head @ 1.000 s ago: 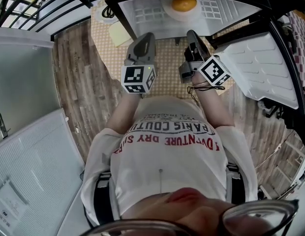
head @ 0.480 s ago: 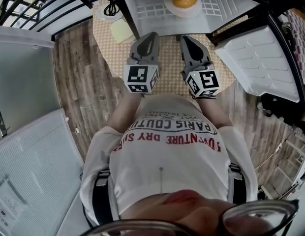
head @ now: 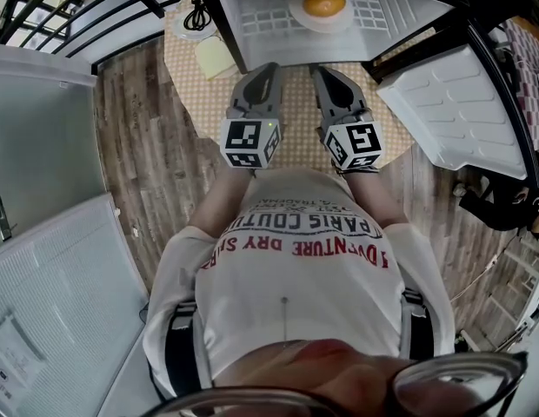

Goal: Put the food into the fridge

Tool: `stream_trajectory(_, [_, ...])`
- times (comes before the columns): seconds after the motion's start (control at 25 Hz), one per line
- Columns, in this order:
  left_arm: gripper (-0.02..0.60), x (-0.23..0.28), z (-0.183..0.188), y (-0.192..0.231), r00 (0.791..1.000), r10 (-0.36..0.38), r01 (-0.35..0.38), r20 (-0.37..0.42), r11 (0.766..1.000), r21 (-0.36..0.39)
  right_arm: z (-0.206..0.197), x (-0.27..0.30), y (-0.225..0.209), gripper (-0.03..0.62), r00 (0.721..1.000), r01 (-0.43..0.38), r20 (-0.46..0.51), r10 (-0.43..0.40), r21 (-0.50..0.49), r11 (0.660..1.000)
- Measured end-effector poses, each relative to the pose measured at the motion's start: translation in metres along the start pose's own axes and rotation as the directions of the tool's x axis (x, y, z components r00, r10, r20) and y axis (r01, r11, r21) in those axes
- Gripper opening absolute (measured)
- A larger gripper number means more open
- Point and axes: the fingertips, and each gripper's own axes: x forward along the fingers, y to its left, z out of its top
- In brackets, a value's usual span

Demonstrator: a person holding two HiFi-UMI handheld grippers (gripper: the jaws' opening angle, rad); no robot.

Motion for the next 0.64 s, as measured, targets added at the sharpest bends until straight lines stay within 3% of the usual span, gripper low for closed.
stream_trajectory(0.32, [0.028, 0.001, -0.004, -0.001, 1.0, -0.004, 0.004, -0.006, 0.999, -0.053, 0.008, -0.002, -0.002, 0.025, 1.0, 0.003, 0.028, -0.004, 0.003, 1.0])
stream_trajectory(0.64, [0.028, 0.005, 0.001, -0.006, 1.0, -0.013, 0.013, 0.004, 0.999, -0.041, 0.013, -0.001, -0.004, 0.025, 0.999, -0.004, 0.037, 0.004, -0.003, 1.0])
